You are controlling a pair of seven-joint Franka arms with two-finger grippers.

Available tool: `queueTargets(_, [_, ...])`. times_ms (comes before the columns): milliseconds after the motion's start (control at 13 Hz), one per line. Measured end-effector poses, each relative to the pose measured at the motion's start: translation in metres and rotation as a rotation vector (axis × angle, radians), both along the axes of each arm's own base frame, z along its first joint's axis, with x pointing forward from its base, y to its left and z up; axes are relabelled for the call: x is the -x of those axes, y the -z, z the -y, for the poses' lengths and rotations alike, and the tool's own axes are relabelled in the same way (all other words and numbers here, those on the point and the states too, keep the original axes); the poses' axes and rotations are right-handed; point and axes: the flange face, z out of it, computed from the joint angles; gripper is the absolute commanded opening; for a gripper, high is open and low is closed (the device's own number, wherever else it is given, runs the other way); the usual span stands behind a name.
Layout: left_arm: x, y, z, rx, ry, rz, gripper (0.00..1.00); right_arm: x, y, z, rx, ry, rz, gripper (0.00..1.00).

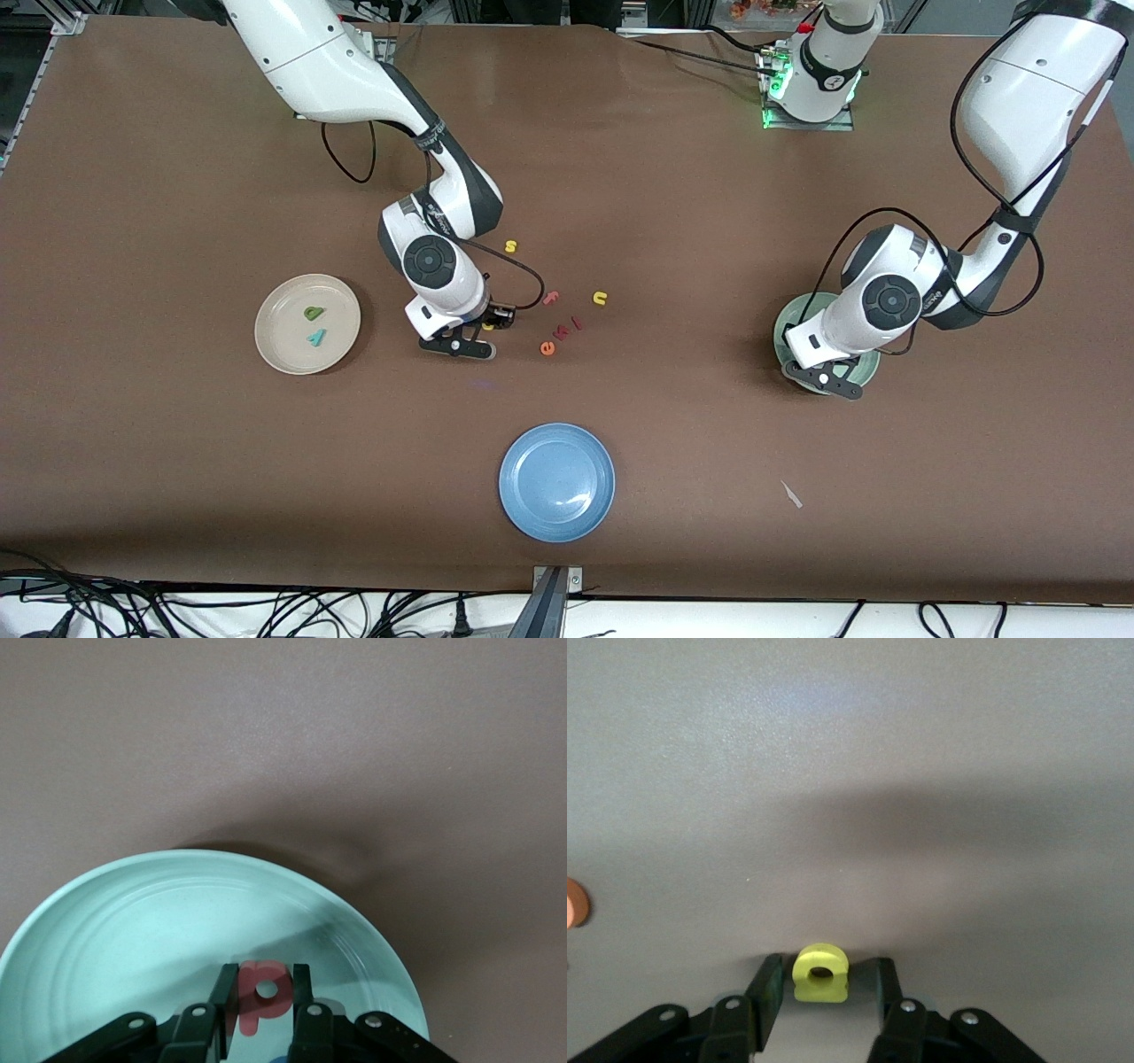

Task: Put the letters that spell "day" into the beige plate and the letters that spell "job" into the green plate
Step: 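Release the pink p on the green plate while the right gripper grasps the o, then carry the yellow o to the beige plate while the left gripper withdraws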

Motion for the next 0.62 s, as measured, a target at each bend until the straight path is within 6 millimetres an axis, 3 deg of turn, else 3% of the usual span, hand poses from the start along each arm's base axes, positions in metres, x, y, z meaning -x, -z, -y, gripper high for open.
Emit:
queueTargets(77, [0.000,0.000,0.000,0.000,-0.001,0.000,1.00,0.000,-0.001,0.000,-0.001,0.000,0.001,0.37])
queueTargets(309, [-0.003,-0.004,-0.001,-0.001,-0.003,0.008,1.00,-0.001,-0.001,-0.001,-0.002,0.000,0.003,0.30])
queueTargets(617, [-0.017,-0.055,0.000,-0.038,-0.002,0.074,1.00,-0.001,-0.002,-0.001,-0.002,0.000,0.004,0.24])
